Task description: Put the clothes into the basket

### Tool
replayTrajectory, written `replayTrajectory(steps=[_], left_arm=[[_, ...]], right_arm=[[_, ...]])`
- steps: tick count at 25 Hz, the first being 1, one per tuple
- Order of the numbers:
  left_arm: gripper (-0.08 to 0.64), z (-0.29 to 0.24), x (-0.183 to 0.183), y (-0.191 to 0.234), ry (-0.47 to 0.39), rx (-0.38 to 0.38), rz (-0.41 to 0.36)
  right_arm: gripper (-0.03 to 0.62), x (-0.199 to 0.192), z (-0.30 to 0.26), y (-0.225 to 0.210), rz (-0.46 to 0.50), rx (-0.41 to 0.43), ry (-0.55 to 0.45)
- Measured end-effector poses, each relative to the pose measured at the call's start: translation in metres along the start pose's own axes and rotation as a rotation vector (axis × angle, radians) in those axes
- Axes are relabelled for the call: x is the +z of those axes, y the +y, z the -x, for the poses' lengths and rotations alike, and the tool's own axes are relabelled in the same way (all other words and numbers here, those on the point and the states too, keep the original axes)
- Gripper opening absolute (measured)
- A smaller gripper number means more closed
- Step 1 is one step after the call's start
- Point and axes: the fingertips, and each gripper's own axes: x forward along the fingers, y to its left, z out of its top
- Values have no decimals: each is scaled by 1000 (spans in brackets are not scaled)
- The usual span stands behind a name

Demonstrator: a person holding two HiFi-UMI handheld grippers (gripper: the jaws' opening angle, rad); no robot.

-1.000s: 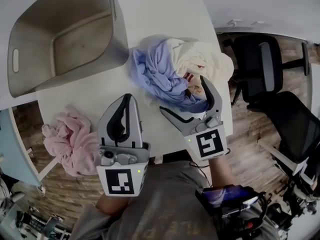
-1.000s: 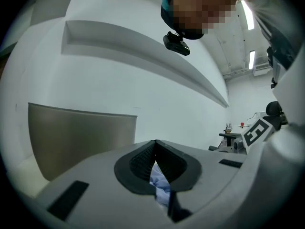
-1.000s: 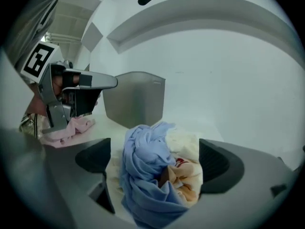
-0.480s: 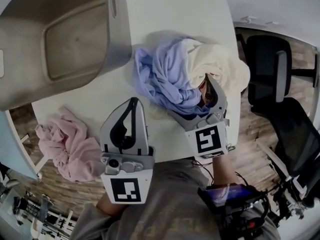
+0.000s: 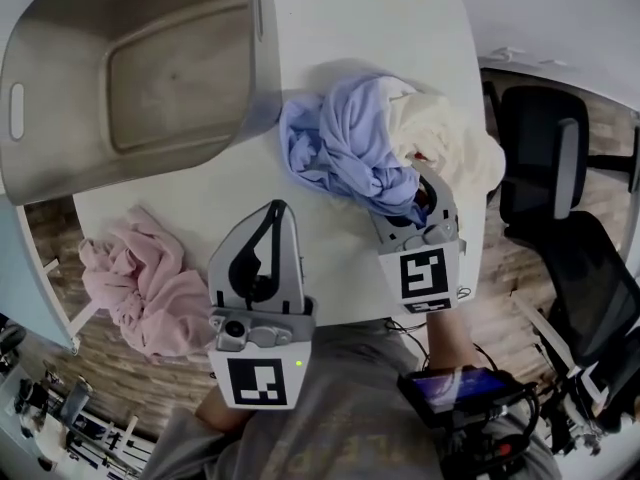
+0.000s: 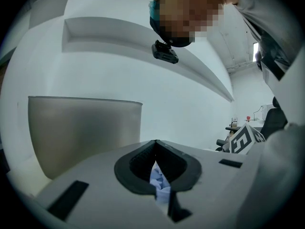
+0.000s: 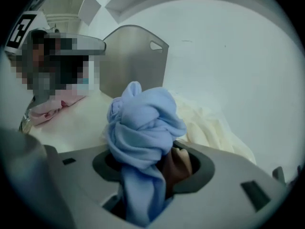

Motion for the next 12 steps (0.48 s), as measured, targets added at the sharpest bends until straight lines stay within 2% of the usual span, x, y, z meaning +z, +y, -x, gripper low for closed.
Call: replayTrajectory(steps=[5, 9, 12], left_arm=[[9, 4, 6, 2, -2, 16, -7], [9, 9, 15, 4, -6, 37, -15], [9, 13, 26, 7, -22, 51, -29]], right_arm=[[159, -1, -1, -7, 20, -35, 5], [129, 1, 2, -13, 1, -72, -19], [120, 10, 7, -19, -44, -110, -79]])
